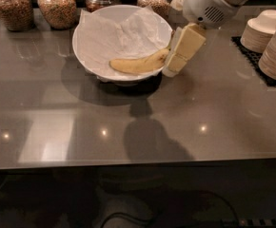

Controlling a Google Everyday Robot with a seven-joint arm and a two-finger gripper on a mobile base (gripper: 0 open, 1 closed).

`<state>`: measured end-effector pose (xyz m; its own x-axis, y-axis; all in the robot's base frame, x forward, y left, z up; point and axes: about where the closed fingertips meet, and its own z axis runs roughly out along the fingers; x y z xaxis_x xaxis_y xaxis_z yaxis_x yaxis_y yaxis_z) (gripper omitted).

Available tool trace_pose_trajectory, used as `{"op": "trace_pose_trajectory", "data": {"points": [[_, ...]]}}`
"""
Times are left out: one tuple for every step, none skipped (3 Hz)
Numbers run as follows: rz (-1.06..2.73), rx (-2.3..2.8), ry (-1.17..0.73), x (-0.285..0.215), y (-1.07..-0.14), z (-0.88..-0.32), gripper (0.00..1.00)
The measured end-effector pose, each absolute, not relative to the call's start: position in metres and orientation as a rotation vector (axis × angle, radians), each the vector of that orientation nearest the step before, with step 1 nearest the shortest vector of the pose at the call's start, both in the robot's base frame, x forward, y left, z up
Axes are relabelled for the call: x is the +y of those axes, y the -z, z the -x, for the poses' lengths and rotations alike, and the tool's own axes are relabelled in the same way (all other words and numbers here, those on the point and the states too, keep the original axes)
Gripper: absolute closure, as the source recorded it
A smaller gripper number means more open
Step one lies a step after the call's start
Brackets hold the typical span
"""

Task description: Pick banana from white bowl

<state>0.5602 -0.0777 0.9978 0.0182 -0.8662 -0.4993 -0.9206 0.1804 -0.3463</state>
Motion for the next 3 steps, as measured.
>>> {"op": "trace_pose_trajectory", "data": {"points": [[1.667, 1.78, -0.162, -0.052, -0.992, -0.589, 0.0], [1.675, 1.756, -0.2, -0.012, -0.961, -0.639, 0.0], [1.682, 1.753, -0.199, -0.009, -0.96, -0.64, 0.0]]}}
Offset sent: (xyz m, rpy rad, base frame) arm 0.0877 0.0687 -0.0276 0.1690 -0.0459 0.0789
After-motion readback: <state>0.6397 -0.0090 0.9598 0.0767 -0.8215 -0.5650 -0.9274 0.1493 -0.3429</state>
